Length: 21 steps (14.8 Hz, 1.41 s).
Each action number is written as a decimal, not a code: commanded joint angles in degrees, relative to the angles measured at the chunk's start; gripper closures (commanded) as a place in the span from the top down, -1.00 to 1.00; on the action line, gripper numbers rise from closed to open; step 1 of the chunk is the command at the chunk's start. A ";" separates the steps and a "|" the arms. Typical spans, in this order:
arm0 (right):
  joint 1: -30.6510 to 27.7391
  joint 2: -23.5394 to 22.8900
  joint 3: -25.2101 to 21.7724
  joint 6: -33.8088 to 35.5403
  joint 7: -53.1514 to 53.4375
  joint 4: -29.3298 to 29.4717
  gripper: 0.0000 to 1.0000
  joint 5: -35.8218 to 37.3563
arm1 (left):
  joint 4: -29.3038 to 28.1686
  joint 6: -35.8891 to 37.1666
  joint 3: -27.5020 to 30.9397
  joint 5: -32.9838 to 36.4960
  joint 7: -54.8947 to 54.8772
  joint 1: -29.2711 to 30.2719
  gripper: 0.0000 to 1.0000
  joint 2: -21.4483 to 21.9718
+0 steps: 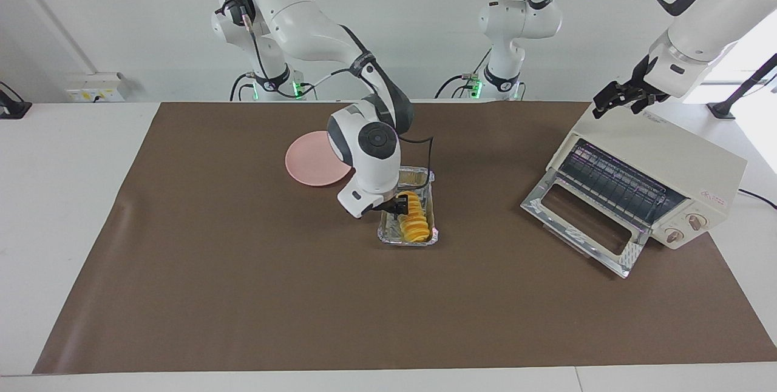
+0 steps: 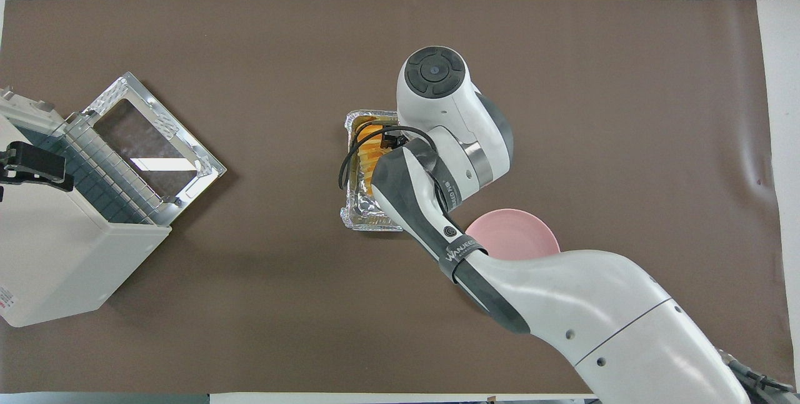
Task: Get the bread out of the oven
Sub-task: 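Carry the foil tray past the pink plate and set it down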
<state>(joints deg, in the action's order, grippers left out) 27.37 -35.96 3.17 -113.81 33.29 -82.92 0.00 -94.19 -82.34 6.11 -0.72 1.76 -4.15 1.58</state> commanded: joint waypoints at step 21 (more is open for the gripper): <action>-10.75 5.63 0.25 11.42 -11.37 6.11 -1.00 -3.95 | -0.47 -0.81 -7.43 1.77 -0.62 3.89 1.00 1.24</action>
<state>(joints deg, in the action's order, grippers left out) 19.52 -31.14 2.95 -103.30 26.67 -77.39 -2.10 -94.11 -83.23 -1.26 -0.23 1.37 -0.13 1.58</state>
